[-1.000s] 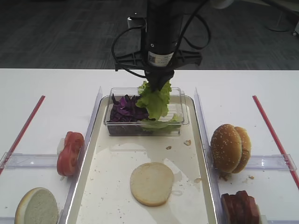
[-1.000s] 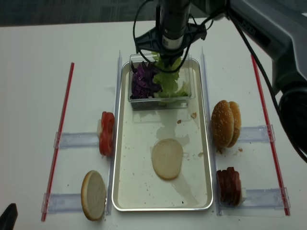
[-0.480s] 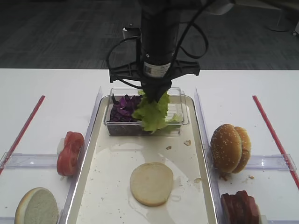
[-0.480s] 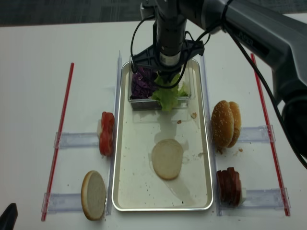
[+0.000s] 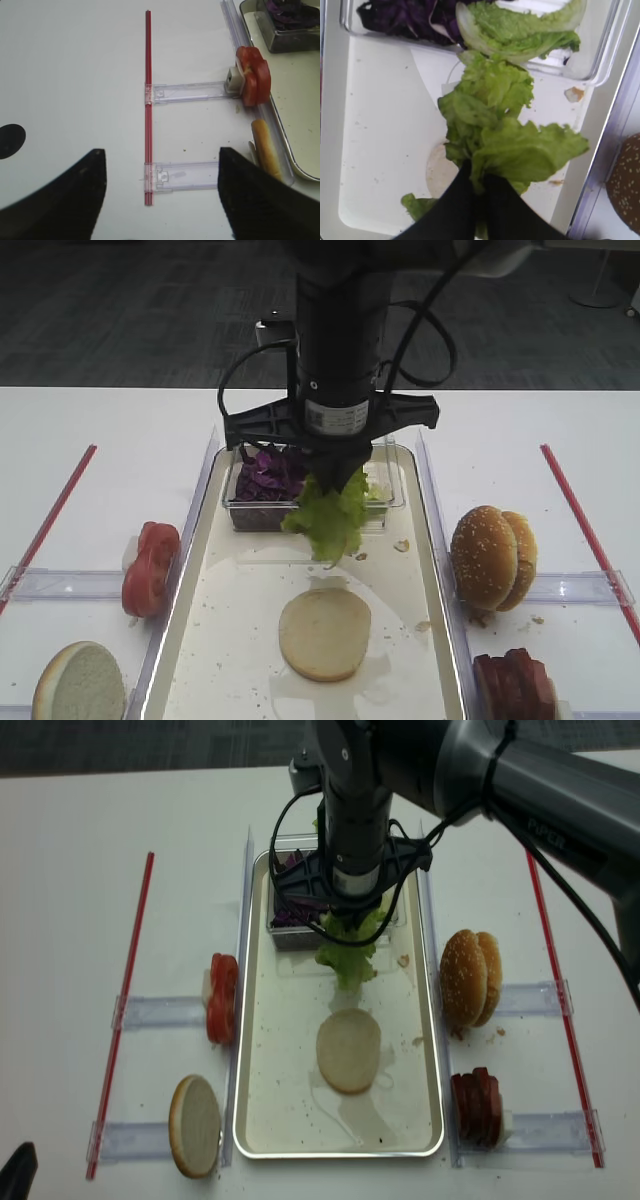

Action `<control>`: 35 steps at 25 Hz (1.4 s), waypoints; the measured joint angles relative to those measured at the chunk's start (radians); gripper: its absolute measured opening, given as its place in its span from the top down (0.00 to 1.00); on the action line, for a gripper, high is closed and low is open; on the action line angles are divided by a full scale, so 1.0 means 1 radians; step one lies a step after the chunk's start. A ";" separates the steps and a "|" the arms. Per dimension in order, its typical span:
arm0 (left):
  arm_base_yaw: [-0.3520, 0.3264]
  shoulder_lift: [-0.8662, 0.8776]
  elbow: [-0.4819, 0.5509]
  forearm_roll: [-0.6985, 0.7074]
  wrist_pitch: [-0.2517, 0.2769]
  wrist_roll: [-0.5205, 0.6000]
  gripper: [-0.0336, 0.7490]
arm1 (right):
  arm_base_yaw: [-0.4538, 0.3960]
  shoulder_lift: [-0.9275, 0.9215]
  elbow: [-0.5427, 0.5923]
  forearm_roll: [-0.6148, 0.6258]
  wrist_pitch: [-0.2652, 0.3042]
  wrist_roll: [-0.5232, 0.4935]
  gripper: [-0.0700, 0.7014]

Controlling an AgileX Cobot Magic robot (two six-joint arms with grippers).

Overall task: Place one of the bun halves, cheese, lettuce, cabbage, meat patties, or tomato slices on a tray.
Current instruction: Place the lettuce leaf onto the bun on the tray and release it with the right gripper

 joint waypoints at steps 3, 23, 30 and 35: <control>0.000 0.000 0.000 0.000 0.000 0.000 0.40 | 0.021 -0.028 0.038 0.005 0.000 0.018 0.82; 0.000 0.000 0.000 0.000 0.000 0.000 0.40 | 0.134 -0.061 0.235 0.018 -0.017 0.120 0.82; 0.000 0.000 0.000 0.000 0.000 0.000 0.40 | 0.137 -0.061 0.269 0.048 -0.091 0.121 0.82; 0.000 0.000 0.000 0.000 0.000 0.000 0.40 | 0.137 -0.061 0.269 0.059 -0.106 0.111 0.82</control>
